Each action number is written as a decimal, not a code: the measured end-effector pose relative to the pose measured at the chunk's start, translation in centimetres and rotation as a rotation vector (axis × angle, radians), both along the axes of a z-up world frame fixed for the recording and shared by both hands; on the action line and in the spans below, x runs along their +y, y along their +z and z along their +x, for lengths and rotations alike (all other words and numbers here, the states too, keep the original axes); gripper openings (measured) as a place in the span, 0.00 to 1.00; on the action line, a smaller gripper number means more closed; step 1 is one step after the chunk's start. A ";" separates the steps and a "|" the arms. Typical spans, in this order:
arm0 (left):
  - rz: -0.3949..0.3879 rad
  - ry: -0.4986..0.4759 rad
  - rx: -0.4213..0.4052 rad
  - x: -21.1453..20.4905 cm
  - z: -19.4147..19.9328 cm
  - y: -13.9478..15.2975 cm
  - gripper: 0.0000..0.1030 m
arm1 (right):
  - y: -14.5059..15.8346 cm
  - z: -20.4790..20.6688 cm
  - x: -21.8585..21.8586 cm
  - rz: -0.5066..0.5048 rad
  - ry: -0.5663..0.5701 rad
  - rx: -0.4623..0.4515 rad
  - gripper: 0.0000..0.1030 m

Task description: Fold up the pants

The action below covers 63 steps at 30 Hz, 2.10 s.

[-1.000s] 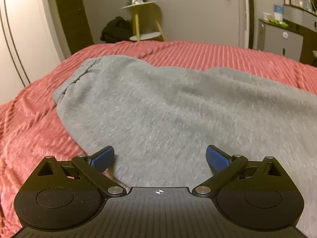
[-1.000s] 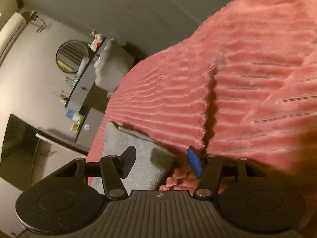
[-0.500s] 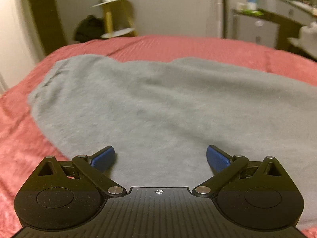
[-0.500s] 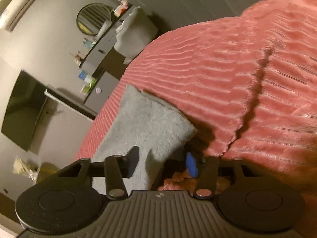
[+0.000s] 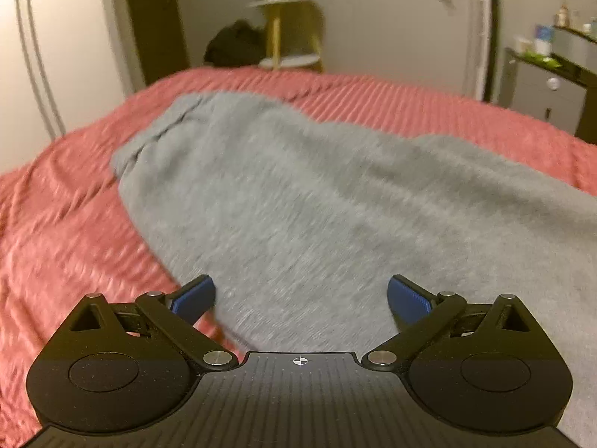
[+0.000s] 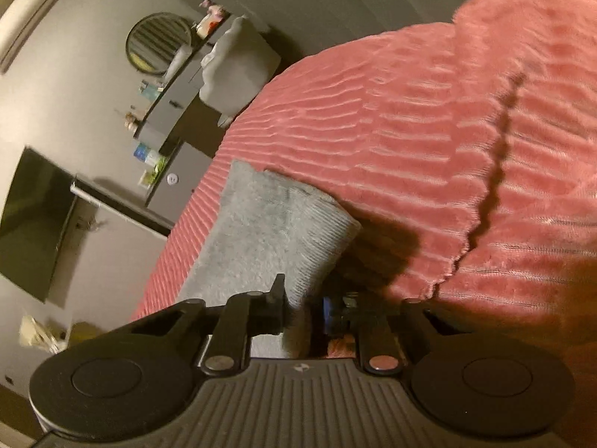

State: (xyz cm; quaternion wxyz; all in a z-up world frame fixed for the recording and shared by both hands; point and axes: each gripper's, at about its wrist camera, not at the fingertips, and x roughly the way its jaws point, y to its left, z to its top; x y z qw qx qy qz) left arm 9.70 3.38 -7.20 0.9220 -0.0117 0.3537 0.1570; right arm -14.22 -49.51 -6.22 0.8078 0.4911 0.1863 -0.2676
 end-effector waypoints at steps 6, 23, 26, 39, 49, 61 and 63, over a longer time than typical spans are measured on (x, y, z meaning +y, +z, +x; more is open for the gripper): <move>0.014 -0.102 -0.060 -1.4 -0.2 0.4 0.99 | 1.5 0.5 0.8 -0.079 0.024 0.032 0.23; -0.083 -0.130 -0.003 -0.7 0.3 -0.8 0.99 | 11.3 9.9 13.5 -0.744 0.361 0.203 0.16; -0.105 -0.127 -0.010 -0.4 0.2 -0.6 0.99 | 11.5 13.4 21.2 -0.900 0.653 0.202 0.17; -0.265 -0.395 0.020 -2.3 -0.6 0.9 1.00 | 7.0 15.5 26.9 -0.567 1.048 0.222 0.69; -0.552 -0.704 0.274 -13.2 4.8 1.6 0.91 | 4.8 8.4 18.8 -0.256 0.400 0.215 0.93; -0.709 -0.723 0.423 -18.0 9.5 -0.2 0.44 | 1.2 7.1 15.5 0.022 0.326 0.088 0.93; -0.723 -0.710 0.418 -17.8 9.4 -0.2 0.34 | 1.2 7.2 15.4 0.031 0.329 0.084 0.93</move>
